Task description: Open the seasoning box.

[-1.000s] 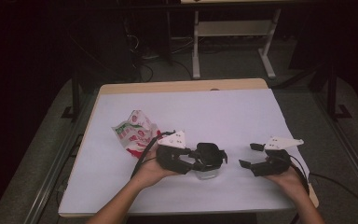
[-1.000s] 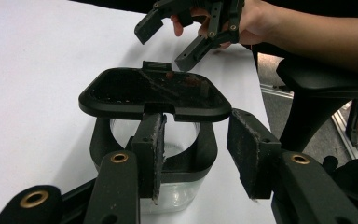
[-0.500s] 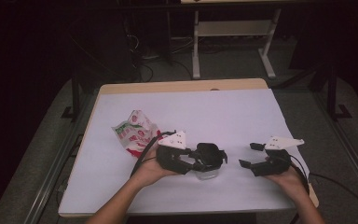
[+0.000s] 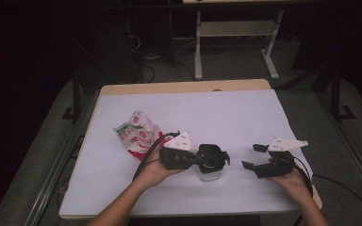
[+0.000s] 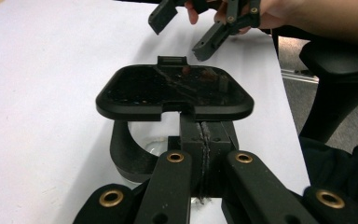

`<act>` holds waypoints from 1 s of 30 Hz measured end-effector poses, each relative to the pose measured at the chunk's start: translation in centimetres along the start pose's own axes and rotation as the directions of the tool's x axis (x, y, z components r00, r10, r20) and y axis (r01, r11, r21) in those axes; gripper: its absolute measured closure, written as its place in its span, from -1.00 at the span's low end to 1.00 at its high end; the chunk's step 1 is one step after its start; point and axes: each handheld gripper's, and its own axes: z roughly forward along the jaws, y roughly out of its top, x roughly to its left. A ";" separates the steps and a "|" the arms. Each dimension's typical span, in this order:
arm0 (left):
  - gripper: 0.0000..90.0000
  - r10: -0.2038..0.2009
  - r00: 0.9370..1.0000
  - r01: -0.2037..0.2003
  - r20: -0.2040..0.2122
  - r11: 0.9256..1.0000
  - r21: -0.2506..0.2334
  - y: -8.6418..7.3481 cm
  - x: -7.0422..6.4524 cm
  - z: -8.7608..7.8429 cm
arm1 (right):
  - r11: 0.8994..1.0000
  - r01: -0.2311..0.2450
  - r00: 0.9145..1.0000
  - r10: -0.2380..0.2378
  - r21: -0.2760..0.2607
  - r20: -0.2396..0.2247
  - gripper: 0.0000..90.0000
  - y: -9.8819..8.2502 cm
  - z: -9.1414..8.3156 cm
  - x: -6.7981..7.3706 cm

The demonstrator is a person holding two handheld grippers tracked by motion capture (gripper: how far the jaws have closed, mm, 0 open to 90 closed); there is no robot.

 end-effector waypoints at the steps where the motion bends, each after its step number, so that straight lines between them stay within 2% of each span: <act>1: 0.99 -0.016 1.000 0.016 -0.010 1.000 -0.003 0.1 0.0 0.0 | 1.000 0.001 1.000 -0.001 -0.002 0.001 -0.62 0.0 0.0 0.0; 3: 0.92 -0.041 0.999 0.041 -0.019 0.999 -0.009 0.4 0.1 -0.1 | 1.000 0.001 1.000 -0.001 -0.001 -0.001 -0.62 0.0 0.0 0.0; 6: 0.99 -0.027 1.000 0.027 -0.014 1.000 -0.005 0.8 0.3 -0.3 | 1.000 0.004 1.000 -0.004 0.000 -0.003 -0.62 0.0 0.0 0.1; 13: 1.00 -0.022 1.000 0.022 -0.006 1.000 0.009 1.9 0.7 -0.1 | 1.000 0.006 1.000 -0.006 -0.002 -0.006 -0.62 0.0 0.0 0.1; 14: 1.00 -0.010 1.000 0.010 -0.007 1.000 0.014 2.2 0.8 -0.1 | 1.000 0.006 1.000 -0.006 -0.003 -0.005 -0.62 0.0 0.0 0.1; 24: 1.00 0.024 1.000 -0.024 0.000 1.000 0.016 4.6 0.9 0.7 | 1.000 0.003 1.000 -0.003 -0.011 0.003 -0.63 -0.2 -0.1 -0.1; 30: 1.00 0.029 1.000 -0.029 0.003 1.000 0.012 5.7 1.3 1.2 | 1.000 0.007 1.000 -0.007 0.004 0.010 -0.64 -0.3 0.1 -0.1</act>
